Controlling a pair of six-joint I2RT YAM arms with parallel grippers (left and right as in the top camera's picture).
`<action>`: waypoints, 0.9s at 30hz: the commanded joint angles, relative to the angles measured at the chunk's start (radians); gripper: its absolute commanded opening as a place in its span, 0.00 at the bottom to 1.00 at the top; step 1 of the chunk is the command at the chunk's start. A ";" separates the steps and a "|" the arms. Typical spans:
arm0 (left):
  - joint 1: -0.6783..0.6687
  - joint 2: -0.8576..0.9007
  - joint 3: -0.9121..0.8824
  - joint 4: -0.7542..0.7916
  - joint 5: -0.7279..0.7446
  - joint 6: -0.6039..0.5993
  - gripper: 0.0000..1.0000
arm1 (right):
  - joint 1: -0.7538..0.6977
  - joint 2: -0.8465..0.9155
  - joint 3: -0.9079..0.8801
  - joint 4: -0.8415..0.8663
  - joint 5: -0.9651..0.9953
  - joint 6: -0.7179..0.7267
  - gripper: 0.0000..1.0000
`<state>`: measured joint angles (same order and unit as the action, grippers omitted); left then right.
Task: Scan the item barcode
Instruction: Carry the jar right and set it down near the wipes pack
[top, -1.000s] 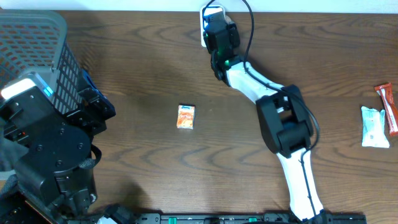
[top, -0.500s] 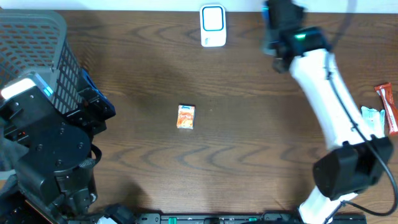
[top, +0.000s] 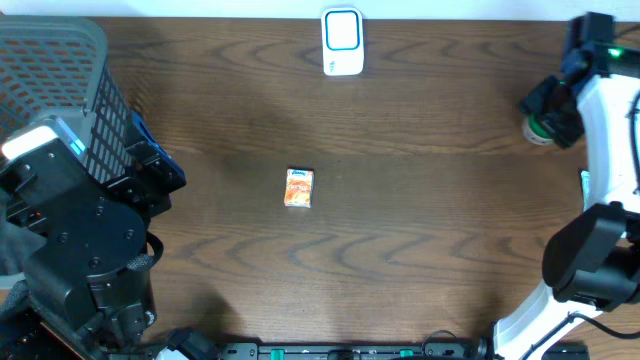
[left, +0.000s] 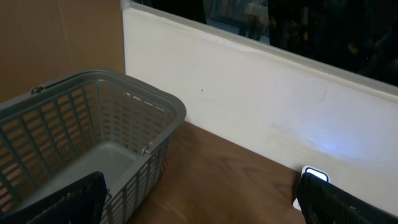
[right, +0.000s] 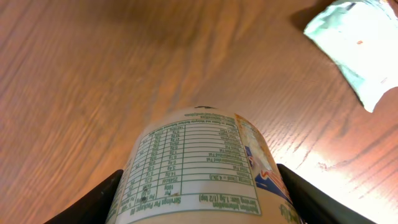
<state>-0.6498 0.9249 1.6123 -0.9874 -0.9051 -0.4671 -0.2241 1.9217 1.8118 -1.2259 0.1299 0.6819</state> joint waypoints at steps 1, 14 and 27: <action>0.003 0.002 0.000 0.000 -0.024 -0.001 0.98 | -0.054 -0.005 -0.019 0.003 -0.031 0.021 0.51; 0.003 0.002 0.000 0.000 -0.024 -0.001 0.98 | -0.177 -0.005 -0.292 0.175 -0.055 0.021 0.54; 0.003 0.002 0.000 0.000 -0.024 -0.001 0.98 | -0.244 -0.004 -0.377 0.236 -0.064 -0.006 0.79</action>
<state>-0.6498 0.9249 1.6123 -0.9871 -0.9051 -0.4675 -0.4599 1.9232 1.4349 -0.9932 0.0700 0.6857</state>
